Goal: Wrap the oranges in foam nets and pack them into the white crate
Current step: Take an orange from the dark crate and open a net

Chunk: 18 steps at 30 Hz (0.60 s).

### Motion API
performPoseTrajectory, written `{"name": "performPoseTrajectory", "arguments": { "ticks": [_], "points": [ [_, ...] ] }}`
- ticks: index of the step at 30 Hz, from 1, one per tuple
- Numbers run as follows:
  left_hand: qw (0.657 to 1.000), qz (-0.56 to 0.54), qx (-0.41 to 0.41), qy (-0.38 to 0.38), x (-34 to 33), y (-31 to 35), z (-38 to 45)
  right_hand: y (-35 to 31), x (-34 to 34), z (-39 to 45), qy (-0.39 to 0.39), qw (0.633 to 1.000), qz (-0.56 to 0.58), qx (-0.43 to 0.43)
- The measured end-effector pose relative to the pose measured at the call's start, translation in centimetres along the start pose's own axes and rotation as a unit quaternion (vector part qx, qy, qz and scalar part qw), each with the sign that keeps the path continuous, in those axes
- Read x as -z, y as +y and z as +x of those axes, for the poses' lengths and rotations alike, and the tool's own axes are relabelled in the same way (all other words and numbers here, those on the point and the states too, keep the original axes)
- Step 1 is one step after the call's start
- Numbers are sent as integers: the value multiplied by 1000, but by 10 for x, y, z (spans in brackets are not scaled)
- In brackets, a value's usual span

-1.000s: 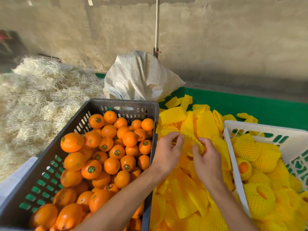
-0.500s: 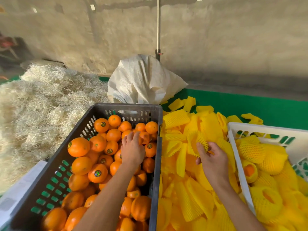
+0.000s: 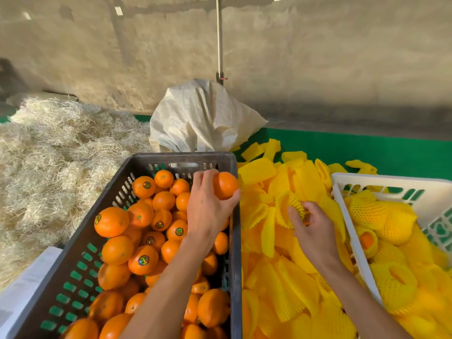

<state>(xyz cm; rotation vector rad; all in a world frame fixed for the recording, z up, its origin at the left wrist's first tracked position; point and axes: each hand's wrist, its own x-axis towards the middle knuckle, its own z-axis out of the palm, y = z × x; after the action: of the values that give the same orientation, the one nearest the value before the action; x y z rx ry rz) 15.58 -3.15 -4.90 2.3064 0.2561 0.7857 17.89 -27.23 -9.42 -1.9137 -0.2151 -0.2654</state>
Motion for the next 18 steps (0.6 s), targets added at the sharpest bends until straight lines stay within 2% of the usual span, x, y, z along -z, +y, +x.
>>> {"name": "performPoseTrajectory", "arguments": {
  "ticks": [3,5,8,13,18],
  "points": [
    [994,-94,-57,11,4,37,-12,1,-1,3,11,1000,-14,5],
    [977,-206,-7,-55,0,61,-26,2,-3,3,18,1000,-9,4],
    [926,-329,77,-170,-12,85,-42,3,-1,3,30,999,-3,32],
    [888,-372,104,-249,-29,102,-37,5,2,2,46,998,7,32],
    [896,-356,65,-258,-42,94,-39,1,7,4,70,996,47,-14]
  ]
}}
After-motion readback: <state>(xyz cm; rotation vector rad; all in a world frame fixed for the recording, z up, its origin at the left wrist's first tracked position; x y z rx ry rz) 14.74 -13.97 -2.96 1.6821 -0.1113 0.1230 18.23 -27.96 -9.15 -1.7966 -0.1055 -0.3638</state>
